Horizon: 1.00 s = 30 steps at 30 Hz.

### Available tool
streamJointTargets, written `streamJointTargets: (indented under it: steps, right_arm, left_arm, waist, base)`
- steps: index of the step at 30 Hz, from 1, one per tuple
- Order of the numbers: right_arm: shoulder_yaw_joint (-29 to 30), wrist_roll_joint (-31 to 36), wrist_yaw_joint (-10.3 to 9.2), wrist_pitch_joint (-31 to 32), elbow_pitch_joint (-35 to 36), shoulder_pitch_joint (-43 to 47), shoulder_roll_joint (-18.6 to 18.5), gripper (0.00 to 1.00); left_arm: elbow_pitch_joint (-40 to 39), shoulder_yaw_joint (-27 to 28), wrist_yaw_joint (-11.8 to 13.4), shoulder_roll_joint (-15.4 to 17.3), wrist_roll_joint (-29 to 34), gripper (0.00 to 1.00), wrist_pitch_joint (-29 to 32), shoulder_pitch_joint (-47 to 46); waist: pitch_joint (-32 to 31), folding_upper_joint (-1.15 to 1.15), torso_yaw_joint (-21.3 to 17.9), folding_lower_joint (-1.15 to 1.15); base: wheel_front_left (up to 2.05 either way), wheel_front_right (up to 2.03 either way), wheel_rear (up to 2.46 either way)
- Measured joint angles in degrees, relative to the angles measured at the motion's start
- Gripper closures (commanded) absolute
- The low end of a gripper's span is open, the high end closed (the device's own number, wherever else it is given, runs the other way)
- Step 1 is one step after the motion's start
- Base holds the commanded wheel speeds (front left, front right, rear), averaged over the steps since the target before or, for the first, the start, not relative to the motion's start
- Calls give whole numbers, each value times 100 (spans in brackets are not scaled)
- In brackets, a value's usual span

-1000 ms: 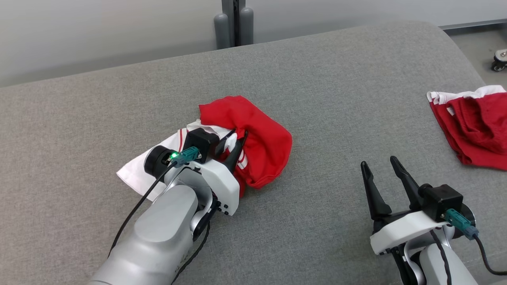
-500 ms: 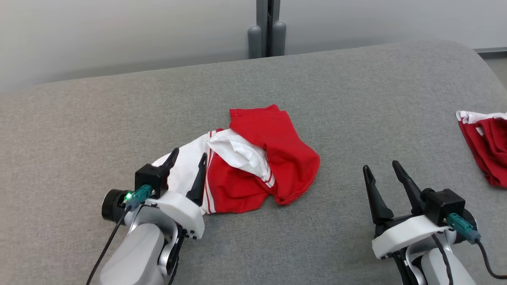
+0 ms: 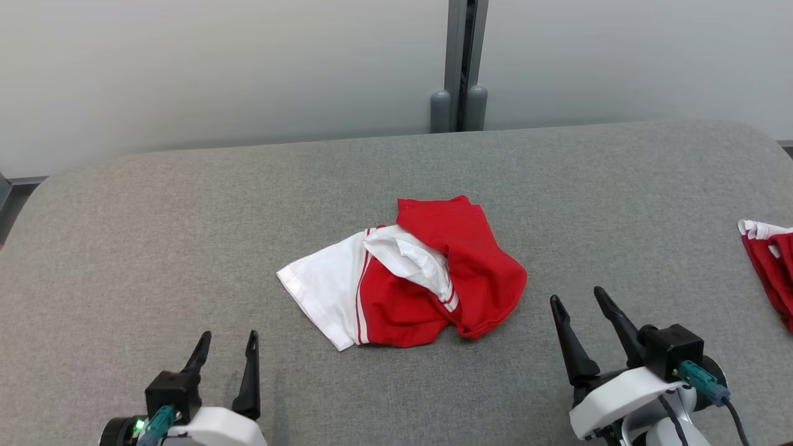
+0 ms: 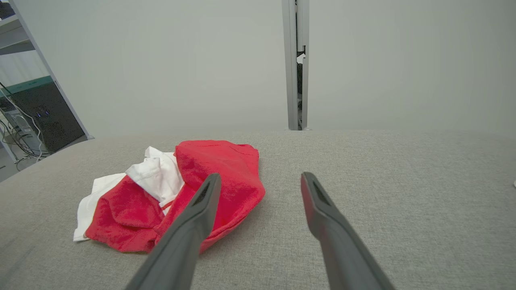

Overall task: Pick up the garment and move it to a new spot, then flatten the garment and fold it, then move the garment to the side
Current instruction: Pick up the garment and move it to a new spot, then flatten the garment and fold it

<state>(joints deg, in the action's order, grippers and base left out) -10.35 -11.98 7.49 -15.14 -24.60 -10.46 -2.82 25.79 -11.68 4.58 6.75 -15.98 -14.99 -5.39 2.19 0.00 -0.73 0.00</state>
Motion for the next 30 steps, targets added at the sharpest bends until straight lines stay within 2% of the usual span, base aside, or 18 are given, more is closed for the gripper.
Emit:
streamJointTargets:
  steps: [7, 13, 23, 30]
  right_arm:
    - [-99, 0, 0, 0, -56, 118, 7, 0]
    - [-89, 3, 0, 0, -80, 165, 4, 0]
    - [-130, 138, 0, 0, -93, -169, 3, 0]
    - [-102, 337, 0, 0, -285, -766, 3, 0]
  left_arm:
    - [-468, 649, -57, -126, 415, 0, 0, 755]
    - [-637, 895, -182, -268, 653, 0, 0, 1010]
    - [-642, 777, -390, -387, 758, 0, 0, 801]
    - [-633, 566, -348, -394, 534, 0, 0, 592]
  waist:
    - [-173, 0, 88, 0]
    - [-204, 0, 220, 0]
    - [57, 0, 461, 0]
    - [427, 0, 793, 0]
  base:
    - [0, 0, 0]
    - [0, 0, 0]
    - [0, 0, 0]
    - [0, 0, 0]
